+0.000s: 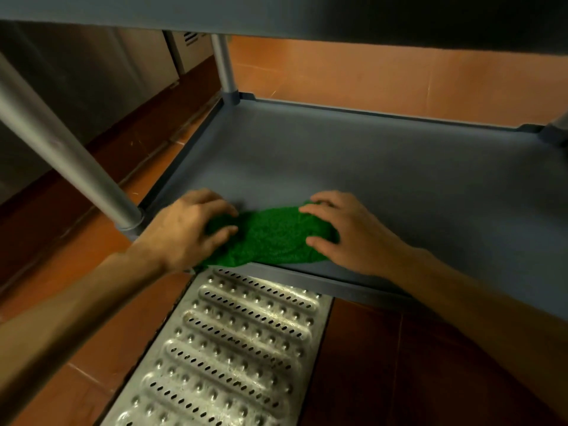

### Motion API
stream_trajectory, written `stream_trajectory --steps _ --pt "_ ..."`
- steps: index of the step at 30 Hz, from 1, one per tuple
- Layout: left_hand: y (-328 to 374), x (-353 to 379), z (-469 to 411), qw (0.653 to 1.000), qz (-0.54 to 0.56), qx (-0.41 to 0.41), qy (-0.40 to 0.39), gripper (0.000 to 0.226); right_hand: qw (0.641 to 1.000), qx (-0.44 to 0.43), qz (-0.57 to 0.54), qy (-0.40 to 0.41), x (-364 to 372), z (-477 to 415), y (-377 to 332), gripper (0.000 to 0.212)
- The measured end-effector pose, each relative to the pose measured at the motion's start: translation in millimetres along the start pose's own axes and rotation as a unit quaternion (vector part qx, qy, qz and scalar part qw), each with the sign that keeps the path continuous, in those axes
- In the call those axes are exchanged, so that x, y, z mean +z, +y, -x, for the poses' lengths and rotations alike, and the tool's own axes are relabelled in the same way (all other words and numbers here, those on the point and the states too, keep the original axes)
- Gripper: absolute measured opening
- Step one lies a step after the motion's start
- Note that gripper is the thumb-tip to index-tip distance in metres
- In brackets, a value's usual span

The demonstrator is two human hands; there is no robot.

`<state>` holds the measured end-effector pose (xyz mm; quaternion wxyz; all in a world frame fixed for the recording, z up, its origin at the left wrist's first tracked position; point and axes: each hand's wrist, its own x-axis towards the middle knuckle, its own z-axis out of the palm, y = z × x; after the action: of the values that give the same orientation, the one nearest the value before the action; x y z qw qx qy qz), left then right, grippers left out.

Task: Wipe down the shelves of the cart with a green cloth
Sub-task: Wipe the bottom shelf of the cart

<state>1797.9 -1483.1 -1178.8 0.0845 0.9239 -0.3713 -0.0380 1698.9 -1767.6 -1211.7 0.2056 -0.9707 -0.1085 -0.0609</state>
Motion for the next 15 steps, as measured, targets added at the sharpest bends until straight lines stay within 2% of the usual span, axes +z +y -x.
stream_trajectory --steps 2,6,15 --pt "10 6 5 0.999 -0.012 0.006 -0.051 0.066 0.997 -0.039 0.035 -0.049 8 10 -3 0.064" --pt "16 12 -1 0.995 -0.035 -0.001 -0.089 0.084 0.994 -0.038 0.049 -0.088 17 10 3 0.059" --pt "17 25 2 0.994 -0.031 0.011 -0.102 0.088 0.995 -0.053 0.043 -0.075 10 8 9 0.037"
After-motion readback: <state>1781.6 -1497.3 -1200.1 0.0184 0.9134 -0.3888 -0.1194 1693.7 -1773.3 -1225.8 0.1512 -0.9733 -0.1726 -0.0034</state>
